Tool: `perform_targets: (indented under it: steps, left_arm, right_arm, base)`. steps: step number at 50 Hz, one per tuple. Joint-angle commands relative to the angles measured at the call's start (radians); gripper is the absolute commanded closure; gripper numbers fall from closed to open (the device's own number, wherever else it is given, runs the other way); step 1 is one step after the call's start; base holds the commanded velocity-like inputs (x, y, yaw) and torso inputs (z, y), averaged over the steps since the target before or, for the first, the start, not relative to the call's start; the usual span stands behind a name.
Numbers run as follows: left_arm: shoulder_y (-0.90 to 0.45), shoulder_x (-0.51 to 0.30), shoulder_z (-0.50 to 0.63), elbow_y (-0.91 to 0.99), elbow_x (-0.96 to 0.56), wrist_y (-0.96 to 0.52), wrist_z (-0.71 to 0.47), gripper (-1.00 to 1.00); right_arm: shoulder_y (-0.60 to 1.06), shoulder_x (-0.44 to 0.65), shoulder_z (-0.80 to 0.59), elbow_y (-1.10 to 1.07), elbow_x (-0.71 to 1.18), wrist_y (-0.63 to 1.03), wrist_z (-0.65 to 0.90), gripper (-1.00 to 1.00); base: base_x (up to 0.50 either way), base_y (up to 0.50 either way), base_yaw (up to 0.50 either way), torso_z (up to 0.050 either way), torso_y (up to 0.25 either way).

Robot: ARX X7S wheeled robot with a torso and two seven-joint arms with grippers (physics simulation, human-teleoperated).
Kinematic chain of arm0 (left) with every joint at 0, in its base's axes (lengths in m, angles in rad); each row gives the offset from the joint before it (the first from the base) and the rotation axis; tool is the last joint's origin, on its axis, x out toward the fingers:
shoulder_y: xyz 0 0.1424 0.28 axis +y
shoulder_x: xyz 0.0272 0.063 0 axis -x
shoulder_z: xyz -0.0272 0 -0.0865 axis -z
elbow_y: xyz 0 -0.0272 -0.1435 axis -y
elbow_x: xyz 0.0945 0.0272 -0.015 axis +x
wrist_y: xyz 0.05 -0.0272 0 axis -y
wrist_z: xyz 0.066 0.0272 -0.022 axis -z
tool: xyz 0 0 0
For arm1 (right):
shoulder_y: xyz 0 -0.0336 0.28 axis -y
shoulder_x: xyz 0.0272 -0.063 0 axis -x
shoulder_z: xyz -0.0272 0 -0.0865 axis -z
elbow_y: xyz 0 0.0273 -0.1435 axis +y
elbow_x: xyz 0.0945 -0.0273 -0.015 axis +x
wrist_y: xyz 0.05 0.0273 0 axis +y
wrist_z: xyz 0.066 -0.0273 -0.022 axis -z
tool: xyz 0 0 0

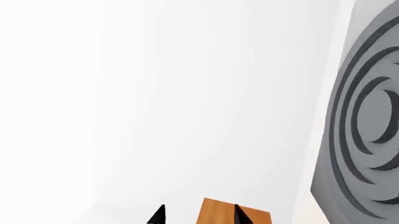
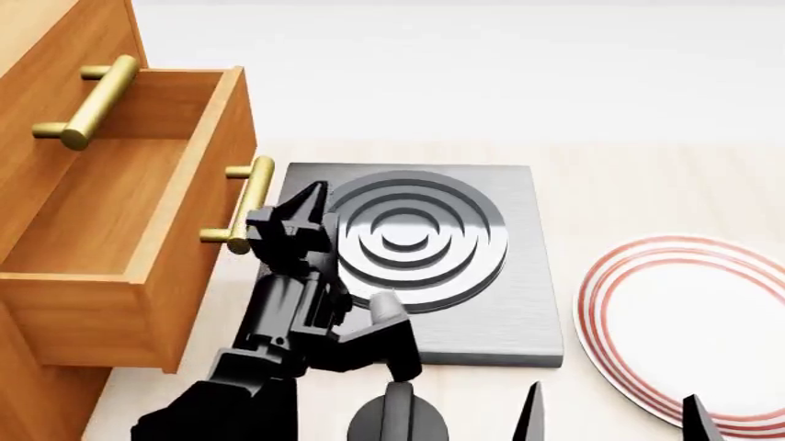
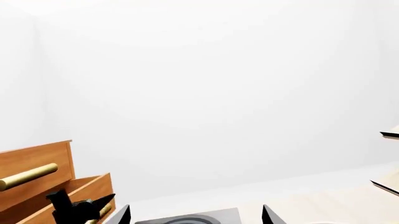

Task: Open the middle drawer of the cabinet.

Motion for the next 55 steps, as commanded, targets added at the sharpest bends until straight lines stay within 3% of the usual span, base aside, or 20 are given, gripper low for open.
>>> perform_targets:
  steps: [1,9,18,23,30,41,48,49,51,55]
  left_arm:
    - [-0.052,0.001,-0.014,0.017,-0.111,0.019,-0.024,-1.00]
    - [-0.195,0.001,-0.039,0.067,-0.520,0.154,-0.050,-1.00]
    - [-0.328,-0.010,-0.083,0.208,-0.732,0.225,-0.108,-1.00]
    - [-0.376,-0.121,-0.198,0.499,-0.879,0.121,-0.230,-1.00]
    - [-0.398,-0.233,-0.332,0.738,-1.154,-0.010,-0.280,-1.00]
    - [-0.440,-0.332,-0.466,0.828,-1.533,-0.169,-0.383,-1.00]
    - [-0.523,-0.378,-0.452,0.855,-1.585,-0.270,-0.419,-1.00]
    - [-0.559,-0.389,-0.429,0.890,-1.525,-0.288,-0.403,-1.00]
    - [-0.552,-0.399,-0.467,0.870,-1.623,-0.288,-0.422,-1.00]
    - [-0.545,-0.424,-0.512,0.855,-1.678,-0.263,-0.397,-1.00]
  right_arm:
    - [0.003,0.005,-0.002,-0.004,0.003,0.004,0.006,-1.00]
    - [0.009,0.008,-0.004,-0.005,0.006,0.011,0.011,-1.00]
    - [0.020,0.008,-0.018,0.000,0.000,0.018,0.011,-1.00]
    - [0.019,0.009,-0.022,0.002,-0.001,0.016,0.010,-1.00]
    - [0.018,0.009,-0.028,0.005,-0.007,0.014,0.011,-1.00]
    - [0.023,0.006,-0.042,0.013,-0.023,0.014,0.013,-1.00]
    - [0.032,0.003,-0.057,0.021,-0.034,0.020,0.014,-1.00]
    - [0.031,0.003,-0.055,0.022,-0.033,0.018,0.014,-1.00]
    - [0.031,0.003,-0.055,0.023,-0.033,0.017,0.015,-1.00]
    - [0.033,0.002,-0.061,0.026,-0.038,0.017,0.014,-1.00]
  base:
    - [0.00,0.00,0.00,0.000,0.000]
    - [0.00,0.00,0.00,0.000,0.000]
    - [0.00,0.00,0.00,0.000,0.000]
    - [0.00,0.00,0.00,0.000,0.000]
    - [0.00,0.00,0.00,0.000,0.000]
    - [0.00,0.00,0.00,0.000,0.000]
    - [0.00,0.00,0.00,0.000,0.000]
    - [0.00,0.00,0.00,0.000,0.000]
    - [0.00,0.00,0.00,0.000,0.000]
    - [0.00,0.00,0.00,0.000,0.000]
